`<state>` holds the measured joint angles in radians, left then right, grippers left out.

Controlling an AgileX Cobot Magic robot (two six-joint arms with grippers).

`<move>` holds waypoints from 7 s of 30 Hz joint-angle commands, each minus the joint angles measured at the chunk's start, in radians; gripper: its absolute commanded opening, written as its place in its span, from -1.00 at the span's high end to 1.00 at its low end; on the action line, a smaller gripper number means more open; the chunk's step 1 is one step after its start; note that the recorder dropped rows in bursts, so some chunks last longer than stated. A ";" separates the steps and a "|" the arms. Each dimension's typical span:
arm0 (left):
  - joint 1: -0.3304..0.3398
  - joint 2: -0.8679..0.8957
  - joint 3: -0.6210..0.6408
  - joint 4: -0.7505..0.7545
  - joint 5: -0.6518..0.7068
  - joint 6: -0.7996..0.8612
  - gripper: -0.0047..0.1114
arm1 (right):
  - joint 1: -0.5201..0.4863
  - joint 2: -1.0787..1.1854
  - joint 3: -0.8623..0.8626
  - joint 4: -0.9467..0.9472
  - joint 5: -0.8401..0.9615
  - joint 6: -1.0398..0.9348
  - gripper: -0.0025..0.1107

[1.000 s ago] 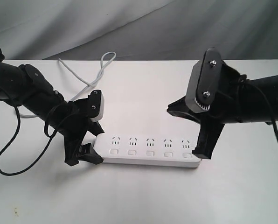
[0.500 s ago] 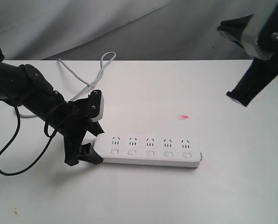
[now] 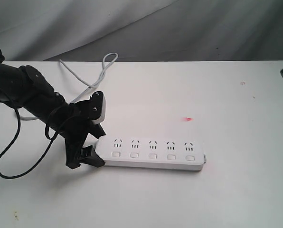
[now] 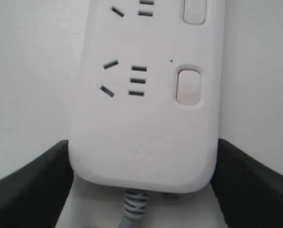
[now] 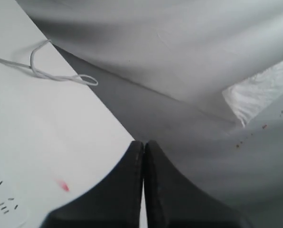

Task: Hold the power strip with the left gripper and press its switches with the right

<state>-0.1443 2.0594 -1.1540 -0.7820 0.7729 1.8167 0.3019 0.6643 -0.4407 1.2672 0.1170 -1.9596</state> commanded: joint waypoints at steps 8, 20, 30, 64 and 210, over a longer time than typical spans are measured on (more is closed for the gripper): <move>-0.006 -0.007 -0.006 -0.008 0.009 -0.005 -0.18 | -0.233 -0.282 0.171 0.058 0.024 0.106 0.96; -0.006 -0.007 -0.006 -0.008 0.009 -0.005 -0.18 | -0.272 -0.310 0.235 0.130 -0.035 0.121 0.96; -0.006 -0.007 -0.006 -0.008 0.009 -0.005 -0.18 | -0.272 -0.340 0.235 -1.111 0.019 1.497 0.96; -0.006 -0.007 -0.006 -0.008 0.009 -0.005 -0.18 | -0.272 -0.552 0.441 -1.201 -0.015 1.701 0.96; -0.018 -1.981 1.154 0.725 -0.489 -1.707 0.91 | -0.272 -0.552 0.441 -1.201 -0.023 1.706 0.96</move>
<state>-0.1563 0.0841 -0.0046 -0.0620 0.2840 0.1219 0.0357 0.1169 -0.0038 0.0597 0.1022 -0.2582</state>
